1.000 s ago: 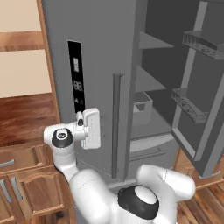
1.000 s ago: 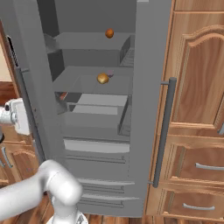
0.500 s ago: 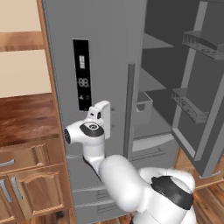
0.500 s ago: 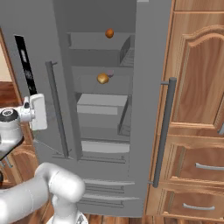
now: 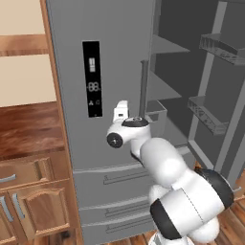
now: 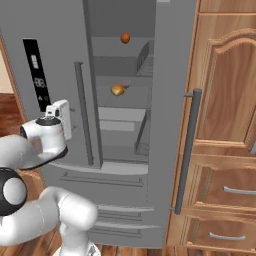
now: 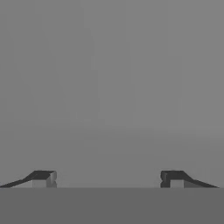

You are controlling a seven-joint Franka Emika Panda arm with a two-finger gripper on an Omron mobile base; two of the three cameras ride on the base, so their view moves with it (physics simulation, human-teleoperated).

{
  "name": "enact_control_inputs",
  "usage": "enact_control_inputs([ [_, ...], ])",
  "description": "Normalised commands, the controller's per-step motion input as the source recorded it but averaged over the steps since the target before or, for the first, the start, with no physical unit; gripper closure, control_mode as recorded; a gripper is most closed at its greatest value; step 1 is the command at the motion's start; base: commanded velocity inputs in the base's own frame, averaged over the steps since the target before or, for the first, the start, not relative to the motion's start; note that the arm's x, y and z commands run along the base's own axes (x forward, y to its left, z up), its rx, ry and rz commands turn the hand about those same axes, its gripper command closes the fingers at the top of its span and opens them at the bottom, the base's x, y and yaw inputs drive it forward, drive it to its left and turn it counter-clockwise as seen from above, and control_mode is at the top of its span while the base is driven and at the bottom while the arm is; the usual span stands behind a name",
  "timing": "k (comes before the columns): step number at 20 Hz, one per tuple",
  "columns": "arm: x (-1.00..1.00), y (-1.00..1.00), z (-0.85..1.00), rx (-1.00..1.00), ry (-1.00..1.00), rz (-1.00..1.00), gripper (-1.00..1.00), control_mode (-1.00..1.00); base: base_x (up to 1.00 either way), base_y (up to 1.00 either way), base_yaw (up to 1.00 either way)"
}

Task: Place the potato in the correct fridge rack based on whether it is a fruit or vegetable. Finally, close the fridge door.

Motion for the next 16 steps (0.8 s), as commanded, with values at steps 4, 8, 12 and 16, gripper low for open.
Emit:
enact_control_inputs([
  [4,0.99,-0.04,0.0,0.04,0.04,0.5,-1.0,-1.0,0.0,0.0,0.0],
  [8,0.82,0.0,0.05,0.01,0.11,0.4,-1.0,-1.0,0.0,0.0,0.0],
  [12,0.21,0.11,0.14,0.0,0.06,0.29,-1.0,-1.0,0.0,0.0,0.0],
  [16,-0.26,0.46,0.43,-0.01,0.0,0.07,-1.0,-1.0,0.0,0.0,0.0],
])
